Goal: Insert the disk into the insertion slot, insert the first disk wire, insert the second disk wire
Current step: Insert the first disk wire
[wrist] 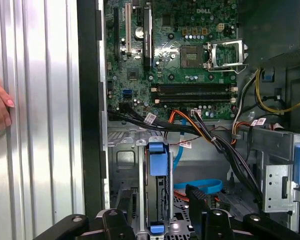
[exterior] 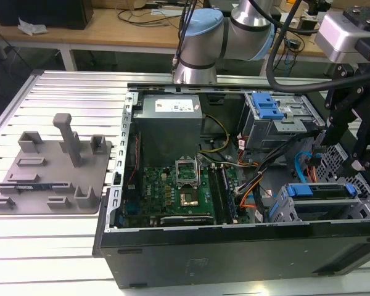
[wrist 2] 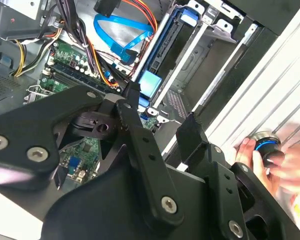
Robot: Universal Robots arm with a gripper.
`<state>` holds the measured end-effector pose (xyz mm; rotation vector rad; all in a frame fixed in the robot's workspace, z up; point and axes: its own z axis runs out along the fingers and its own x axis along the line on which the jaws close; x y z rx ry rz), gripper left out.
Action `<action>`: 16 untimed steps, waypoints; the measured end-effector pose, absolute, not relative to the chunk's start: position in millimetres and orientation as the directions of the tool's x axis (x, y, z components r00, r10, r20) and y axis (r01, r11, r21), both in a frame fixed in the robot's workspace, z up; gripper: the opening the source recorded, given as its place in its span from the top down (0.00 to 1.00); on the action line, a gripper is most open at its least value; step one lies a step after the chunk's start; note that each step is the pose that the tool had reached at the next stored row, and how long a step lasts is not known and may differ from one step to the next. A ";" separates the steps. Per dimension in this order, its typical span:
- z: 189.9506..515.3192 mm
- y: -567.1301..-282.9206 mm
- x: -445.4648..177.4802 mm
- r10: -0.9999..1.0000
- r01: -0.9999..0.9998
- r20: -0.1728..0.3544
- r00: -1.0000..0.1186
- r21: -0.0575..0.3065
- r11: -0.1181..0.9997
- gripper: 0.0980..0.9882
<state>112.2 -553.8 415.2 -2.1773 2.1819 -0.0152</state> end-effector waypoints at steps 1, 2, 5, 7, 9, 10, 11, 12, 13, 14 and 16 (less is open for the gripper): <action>415.2 -553.8 112.2 -0.999 -0.999 -0.035 -0.001 -0.049 0.003 0.47; 415.1 -553.8 112.2 -0.999 -0.999 -0.035 -0.001 -0.049 0.003 0.47; 414.6 -548.8 112.3 -0.999 -0.999 -0.032 -0.001 -0.049 0.003 0.47; 415.0 -537.6 112.3 -1.000 -0.999 -0.017 -0.001 -0.049 0.002 0.47; 414.9 -526.2 112.3 -1.000 -0.999 -0.003 -0.001 -0.049 0.001 0.47; 415.1 -521.5 112.3 -1.000 -0.999 0.000 -0.001 -0.049 0.001 0.47; 415.0 -516.9 112.3 -1.000 -0.999 0.002 -0.001 -0.049 0.001 0.47; 415.0 -512.7 112.2 -1.000 -0.999 0.004 -0.001 -0.049 0.001 0.47; 414.8 -506.7 112.3 -1.000 -0.999 0.024 -0.001 -0.049 0.000 0.47; 414.6 -504.0 112.4 -0.998 -0.999 0.064 -0.001 -0.048 -0.002 0.47; 414.7 -501.6 112.4 -0.989 -0.999 0.146 -0.001 -0.045 -0.006 0.47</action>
